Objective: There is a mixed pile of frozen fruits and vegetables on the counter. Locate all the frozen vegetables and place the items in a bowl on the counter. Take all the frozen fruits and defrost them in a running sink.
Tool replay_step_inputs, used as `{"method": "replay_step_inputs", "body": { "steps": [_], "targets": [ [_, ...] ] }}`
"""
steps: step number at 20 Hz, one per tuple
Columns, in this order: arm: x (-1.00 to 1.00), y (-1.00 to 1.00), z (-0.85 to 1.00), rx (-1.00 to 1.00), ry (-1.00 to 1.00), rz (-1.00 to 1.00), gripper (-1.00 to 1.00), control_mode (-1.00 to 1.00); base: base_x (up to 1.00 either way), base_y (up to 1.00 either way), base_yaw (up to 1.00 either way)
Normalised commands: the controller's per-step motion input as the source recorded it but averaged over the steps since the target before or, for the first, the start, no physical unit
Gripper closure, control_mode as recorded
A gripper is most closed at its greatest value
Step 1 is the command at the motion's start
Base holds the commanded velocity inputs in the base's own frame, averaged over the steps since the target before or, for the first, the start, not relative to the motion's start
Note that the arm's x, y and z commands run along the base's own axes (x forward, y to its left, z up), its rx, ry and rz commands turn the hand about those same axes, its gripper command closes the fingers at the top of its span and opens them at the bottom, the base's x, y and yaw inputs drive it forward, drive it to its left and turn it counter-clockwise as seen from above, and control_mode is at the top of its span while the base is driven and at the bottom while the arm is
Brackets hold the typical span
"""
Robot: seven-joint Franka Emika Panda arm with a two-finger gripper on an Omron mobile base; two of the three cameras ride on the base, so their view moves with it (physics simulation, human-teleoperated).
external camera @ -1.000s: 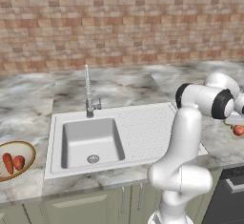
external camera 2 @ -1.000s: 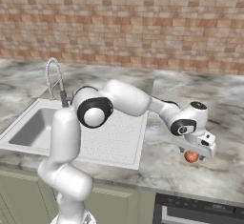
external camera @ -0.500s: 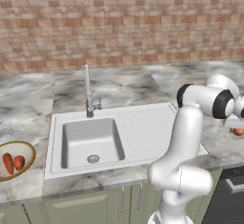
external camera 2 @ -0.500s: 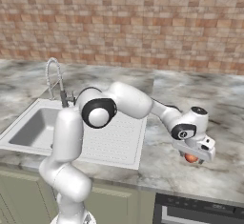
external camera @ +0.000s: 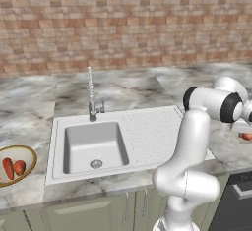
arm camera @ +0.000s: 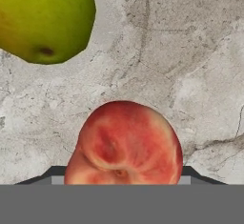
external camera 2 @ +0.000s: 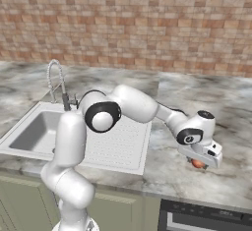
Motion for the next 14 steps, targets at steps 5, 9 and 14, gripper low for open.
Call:
{"method": "replay_step_inputs", "body": {
  "steps": [5,9,14],
  "targets": [
    [-0.06,0.02,0.17,0.05,-0.04,-0.03,1.0,-1.0,0.0,0.0,0.0],
    [-0.13,0.15,0.37,0.04,-0.02,0.0,1.0,-1.0,0.0,0.0,0.0],
    [-0.43,0.66,0.63,0.0,-0.09,0.0,1.0,-1.0,0.0,0.0,0.0]
  ]
}}
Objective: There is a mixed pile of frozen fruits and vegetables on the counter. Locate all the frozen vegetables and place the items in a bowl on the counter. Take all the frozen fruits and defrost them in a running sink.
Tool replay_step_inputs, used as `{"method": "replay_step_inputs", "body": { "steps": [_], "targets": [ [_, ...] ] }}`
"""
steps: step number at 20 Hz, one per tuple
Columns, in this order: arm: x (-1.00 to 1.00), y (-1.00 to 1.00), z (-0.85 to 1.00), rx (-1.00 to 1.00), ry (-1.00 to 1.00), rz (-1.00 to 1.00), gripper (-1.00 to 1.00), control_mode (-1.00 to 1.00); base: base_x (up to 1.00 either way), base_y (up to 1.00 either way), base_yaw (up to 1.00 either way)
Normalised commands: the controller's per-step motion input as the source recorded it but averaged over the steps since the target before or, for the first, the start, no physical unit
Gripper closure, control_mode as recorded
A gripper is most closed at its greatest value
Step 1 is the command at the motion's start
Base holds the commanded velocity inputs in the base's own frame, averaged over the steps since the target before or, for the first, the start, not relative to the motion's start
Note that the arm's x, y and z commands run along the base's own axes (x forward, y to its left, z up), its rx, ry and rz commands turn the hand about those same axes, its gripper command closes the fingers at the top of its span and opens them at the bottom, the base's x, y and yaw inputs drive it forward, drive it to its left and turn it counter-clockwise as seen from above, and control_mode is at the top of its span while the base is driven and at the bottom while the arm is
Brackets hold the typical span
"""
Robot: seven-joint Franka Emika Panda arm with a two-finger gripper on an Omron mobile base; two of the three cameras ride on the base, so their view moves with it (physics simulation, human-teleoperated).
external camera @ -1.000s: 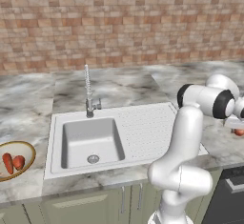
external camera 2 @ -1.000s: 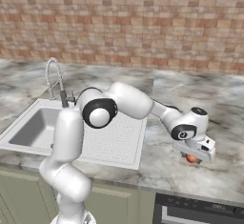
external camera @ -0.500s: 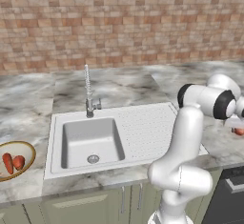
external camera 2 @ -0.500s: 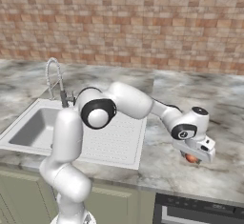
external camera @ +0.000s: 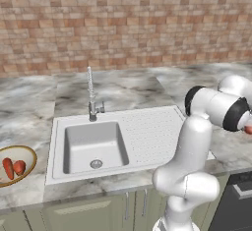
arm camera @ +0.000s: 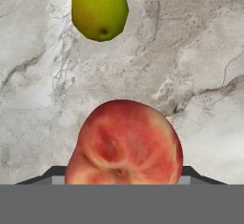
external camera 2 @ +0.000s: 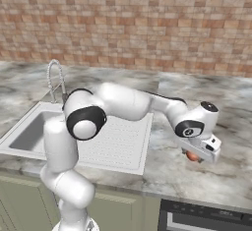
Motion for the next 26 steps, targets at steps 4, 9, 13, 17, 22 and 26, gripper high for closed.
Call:
{"method": "replay_step_inputs", "body": {
  "steps": [4,9,13,17,22,26],
  "targets": [
    [-0.43,0.69,0.64,0.0,-0.12,0.06,1.0,-1.0,0.0,0.0,0.0],
    [-0.26,0.85,0.41,-0.01,-0.14,0.13,1.0,-1.0,0.0,0.0,0.0],
    [0.45,1.0,0.08,-0.14,0.06,0.06,1.0,-1.0,0.0,0.0,0.0],
    [0.99,1.0,-0.03,-0.23,0.25,0.0,1.0,-1.0,0.0,0.0,0.0],
    [0.67,0.98,0.02,-0.08,0.25,0.0,1.0,-1.0,0.0,0.0,0.0],
    [0.27,1.0,0.0,-0.04,0.12,0.0,1.0,-1.0,0.0,0.0,0.0]
  ]
}}
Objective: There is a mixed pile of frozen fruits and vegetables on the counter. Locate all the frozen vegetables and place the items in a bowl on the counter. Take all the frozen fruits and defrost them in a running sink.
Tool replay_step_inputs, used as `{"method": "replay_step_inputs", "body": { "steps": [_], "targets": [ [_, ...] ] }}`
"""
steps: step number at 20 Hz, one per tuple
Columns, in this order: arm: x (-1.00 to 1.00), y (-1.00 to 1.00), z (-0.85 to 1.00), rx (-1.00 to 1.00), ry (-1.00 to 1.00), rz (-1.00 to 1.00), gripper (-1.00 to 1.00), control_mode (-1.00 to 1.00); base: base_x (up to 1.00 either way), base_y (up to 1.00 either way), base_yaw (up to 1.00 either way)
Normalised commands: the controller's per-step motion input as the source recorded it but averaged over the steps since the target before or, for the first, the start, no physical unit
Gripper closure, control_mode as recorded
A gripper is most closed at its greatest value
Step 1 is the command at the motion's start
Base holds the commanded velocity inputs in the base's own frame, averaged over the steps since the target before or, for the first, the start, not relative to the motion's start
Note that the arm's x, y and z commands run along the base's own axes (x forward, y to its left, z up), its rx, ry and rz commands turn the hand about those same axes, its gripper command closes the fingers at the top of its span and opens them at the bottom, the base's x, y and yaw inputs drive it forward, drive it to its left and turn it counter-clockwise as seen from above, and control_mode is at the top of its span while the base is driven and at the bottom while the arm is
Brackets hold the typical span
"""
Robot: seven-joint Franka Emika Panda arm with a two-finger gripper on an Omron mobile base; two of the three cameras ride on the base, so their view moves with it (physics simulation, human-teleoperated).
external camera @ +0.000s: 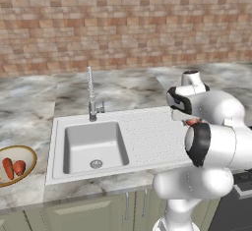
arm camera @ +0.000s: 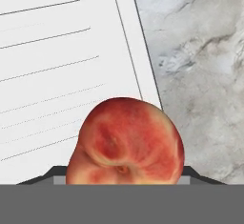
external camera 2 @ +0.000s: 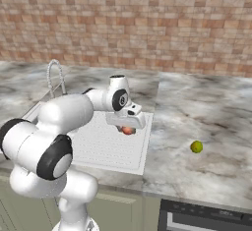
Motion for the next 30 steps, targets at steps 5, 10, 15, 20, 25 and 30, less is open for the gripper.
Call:
{"method": "replay_step_inputs", "body": {
  "steps": [5,10,15,20,25,30],
  "targets": [
    [0.07,1.0,0.0,-0.02,0.05,0.0,1.0,-1.0,0.0,0.0,0.0],
    [-0.26,1.0,0.0,0.0,0.06,0.0,1.0,-1.0,0.0,0.0,0.0],
    [-0.11,1.0,-0.04,0.0,0.04,0.01,1.0,-1.0,0.0,0.0,0.0],
    [0.0,1.0,-0.26,0.0,-0.01,0.1,1.0,-1.0,0.0,0.0,0.0],
    [0.0,1.0,-0.34,0.0,-0.03,0.11,1.0,-1.0,0.0,0.0,0.0],
    [-0.14,0.85,-0.23,0.15,-0.15,0.09,1.0,-1.0,0.0,0.0,0.0]
  ]
}}
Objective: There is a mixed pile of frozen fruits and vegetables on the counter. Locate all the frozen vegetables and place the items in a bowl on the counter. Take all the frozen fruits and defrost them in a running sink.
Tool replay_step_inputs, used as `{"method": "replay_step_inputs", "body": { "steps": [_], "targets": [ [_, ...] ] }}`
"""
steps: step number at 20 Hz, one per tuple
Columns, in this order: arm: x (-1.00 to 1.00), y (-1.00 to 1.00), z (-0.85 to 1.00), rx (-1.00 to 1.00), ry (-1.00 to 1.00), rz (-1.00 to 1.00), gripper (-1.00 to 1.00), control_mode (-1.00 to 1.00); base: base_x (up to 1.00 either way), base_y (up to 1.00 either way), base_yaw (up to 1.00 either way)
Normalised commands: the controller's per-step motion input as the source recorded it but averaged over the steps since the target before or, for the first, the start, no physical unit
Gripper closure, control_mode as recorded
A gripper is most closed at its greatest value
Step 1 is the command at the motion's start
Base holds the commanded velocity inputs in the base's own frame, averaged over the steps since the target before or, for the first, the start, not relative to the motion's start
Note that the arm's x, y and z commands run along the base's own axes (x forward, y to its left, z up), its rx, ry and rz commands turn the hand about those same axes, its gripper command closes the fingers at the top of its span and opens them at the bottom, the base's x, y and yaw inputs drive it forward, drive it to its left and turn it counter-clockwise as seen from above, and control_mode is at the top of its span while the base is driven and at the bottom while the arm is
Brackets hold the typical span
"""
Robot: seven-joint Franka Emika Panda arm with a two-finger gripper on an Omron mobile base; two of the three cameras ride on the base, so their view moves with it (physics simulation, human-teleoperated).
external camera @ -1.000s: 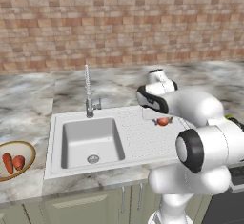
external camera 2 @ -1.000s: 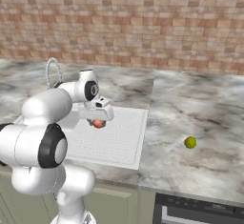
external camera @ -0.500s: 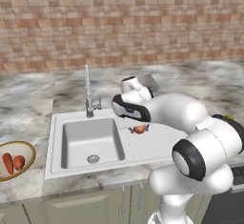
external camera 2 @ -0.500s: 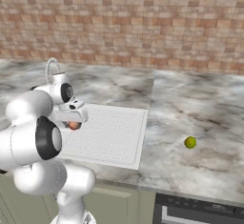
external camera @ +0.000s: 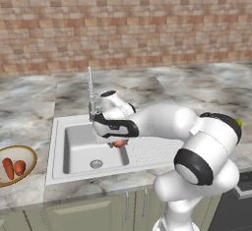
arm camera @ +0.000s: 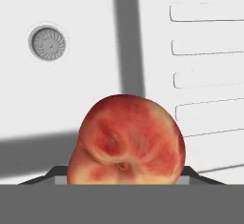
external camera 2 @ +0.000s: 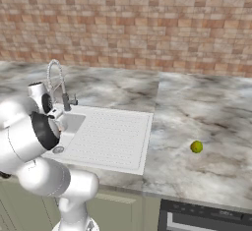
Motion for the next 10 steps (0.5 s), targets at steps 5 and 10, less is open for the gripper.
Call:
{"method": "replay_step_inputs", "body": {
  "steps": [5,10],
  "targets": [
    [-0.27,0.67,-0.21,0.21,-0.23,0.09,1.0,-1.0,0.0,0.0,0.0],
    [0.12,0.08,-0.03,0.03,-0.08,0.03,1.0,-1.0,0.0,0.0,0.0]
  ]
}}
